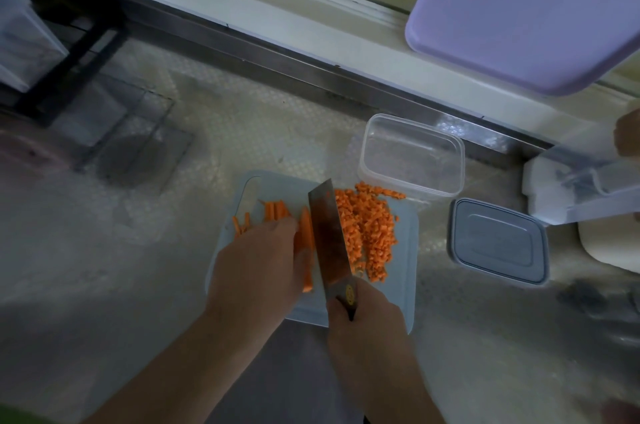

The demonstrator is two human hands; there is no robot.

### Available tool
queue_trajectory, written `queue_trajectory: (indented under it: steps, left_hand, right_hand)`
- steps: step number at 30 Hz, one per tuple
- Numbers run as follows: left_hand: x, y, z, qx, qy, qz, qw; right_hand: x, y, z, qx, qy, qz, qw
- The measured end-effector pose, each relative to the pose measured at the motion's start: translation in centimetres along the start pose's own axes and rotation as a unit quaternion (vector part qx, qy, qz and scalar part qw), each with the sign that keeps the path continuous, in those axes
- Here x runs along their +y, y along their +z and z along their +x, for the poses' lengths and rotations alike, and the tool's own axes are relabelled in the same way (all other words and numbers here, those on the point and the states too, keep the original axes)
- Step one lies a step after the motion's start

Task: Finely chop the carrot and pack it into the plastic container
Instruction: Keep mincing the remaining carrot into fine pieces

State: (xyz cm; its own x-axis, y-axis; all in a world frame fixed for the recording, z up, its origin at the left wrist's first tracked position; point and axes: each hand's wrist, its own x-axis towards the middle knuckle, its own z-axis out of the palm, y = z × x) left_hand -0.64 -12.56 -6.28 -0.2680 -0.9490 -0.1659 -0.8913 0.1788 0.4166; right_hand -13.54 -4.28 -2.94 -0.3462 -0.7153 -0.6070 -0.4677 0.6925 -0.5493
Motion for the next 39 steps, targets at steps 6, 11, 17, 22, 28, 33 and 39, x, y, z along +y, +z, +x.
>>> queue_trajectory:
  steps: [6,11,17,22,28,33,39]
  left_hand:
    - [-1.1,1.5,0.0,0.057,0.063,-0.036,0.996]
    - [-1.8,2.4,0.1,0.073,0.088,-0.032,0.993]
    - [-2.0,2.5,0.5,0.080,0.086,-0.062,0.991]
    - [-1.8,2.6,0.6,0.082,0.075,-0.077,0.991]
    - [-1.8,3.1,0.8,0.086,0.065,-0.093,0.990]
    - [-1.9,3.4,0.9,0.093,0.063,-0.082,0.990]
    - [-1.8,3.1,1.1,0.097,0.065,-0.082,0.990]
  right_hand:
    - [0.1,0.8,0.5,0.009,0.004,-0.042,0.999]
    - [0.2,0.5,0.5,0.036,0.013,-0.046,0.998]
    - [-0.6,0.5,0.4,0.029,0.013,-0.060,0.998]
    - [-1.3,0.3,0.2,0.020,0.004,-0.092,0.996]
    - [-2.0,0.3,0.7,-0.001,-0.006,-0.143,0.990]
    - [-2.7,0.8,0.9,-0.012,0.010,-0.127,0.992]
    - [-2.9,1.3,1.4,-0.002,0.053,-0.125,0.991]
